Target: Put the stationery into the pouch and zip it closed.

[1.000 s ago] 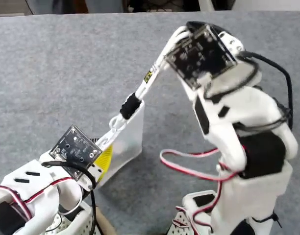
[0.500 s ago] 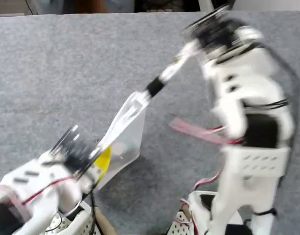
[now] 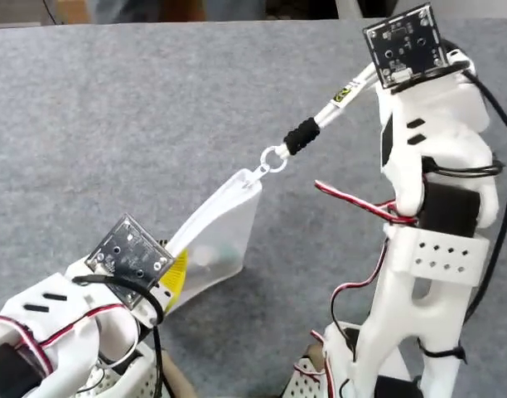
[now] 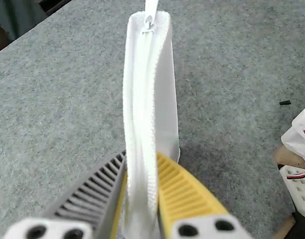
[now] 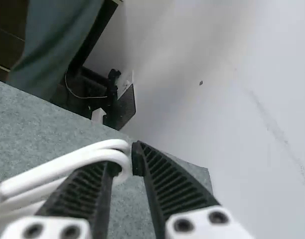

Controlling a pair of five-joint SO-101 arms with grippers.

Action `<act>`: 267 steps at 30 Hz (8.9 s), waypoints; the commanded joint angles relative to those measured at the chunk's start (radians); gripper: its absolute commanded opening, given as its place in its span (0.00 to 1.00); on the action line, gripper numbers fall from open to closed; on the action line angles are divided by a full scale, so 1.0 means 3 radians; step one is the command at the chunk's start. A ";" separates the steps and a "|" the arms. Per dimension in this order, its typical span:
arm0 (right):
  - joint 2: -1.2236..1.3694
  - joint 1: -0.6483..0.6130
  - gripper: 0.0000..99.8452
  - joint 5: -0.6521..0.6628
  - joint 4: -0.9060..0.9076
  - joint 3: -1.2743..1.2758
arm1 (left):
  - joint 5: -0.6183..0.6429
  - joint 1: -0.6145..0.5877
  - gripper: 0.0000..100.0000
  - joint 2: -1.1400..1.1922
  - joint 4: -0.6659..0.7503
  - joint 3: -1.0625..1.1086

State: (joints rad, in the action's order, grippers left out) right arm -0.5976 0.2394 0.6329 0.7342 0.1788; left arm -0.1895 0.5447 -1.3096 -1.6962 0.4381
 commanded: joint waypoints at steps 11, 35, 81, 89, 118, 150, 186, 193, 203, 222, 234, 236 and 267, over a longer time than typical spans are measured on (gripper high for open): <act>-0.0038 -0.0031 0.03 -0.0010 0.0450 -0.0253 | 0.0026 -0.0401 0.03 0.0113 0.0205 0.0038; -0.0038 -0.0102 0.22 -0.0169 0.0598 -0.0386 | 0.0665 -0.0780 0.38 0.2685 0.0936 -0.1527; -0.0540 -0.1294 0.51 0.0102 0.2143 -0.0887 | 0.0650 -0.1322 0.42 0.3519 0.0808 -0.2161; -0.0514 -0.1289 0.51 -0.0266 0.2143 -0.1092 | 0.0568 -0.1496 0.42 0.3289 0.0696 -0.2974; -0.0565 -0.2353 0.51 -0.1954 0.1913 -0.1644 | 0.0563 -0.1777 0.47 0.3243 0.0747 -0.1808; 0.1491 -0.0583 0.51 -0.1642 0.3110 -0.0407 | 0.0696 -0.1573 0.48 0.2460 0.0742 -0.1256; 0.0366 -0.0568 0.01 -0.1642 0.2731 0.0478 | 0.0701 -0.2217 0.03 0.2424 0.1192 0.0606; -0.0985 -0.0593 0.01 -0.1642 0.1724 0.2048 | 0.0634 -0.2217 0.03 0.2087 0.1396 0.1174; -0.2013 -0.0568 0.01 -0.1637 0.1345 0.3220 | 0.0465 -0.2217 0.03 0.1289 0.1944 0.2273; -0.3542 -0.0568 0.01 -0.1366 0.1074 0.4754 | 0.0460 -0.2217 0.03 0.0184 0.2097 0.3440; -0.4258 -0.0573 0.01 -0.1360 0.1601 0.5020 | 0.0465 -0.2186 0.03 -0.0087 0.2158 0.3751; -0.4217 -0.0573 0.01 -0.1366 0.1601 0.5020 | 0.0465 -0.2202 0.03 -0.0118 0.2128 0.3762; -0.4207 -0.0573 0.01 -0.1345 0.1739 0.5020 | 0.0486 -0.2192 0.03 -0.1657 0.1458 0.4207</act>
State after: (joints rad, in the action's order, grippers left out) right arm -1.8052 0.0614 0.2202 1.2543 1.6870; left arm -0.0376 -0.1089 -1.7499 -1.2252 1.6855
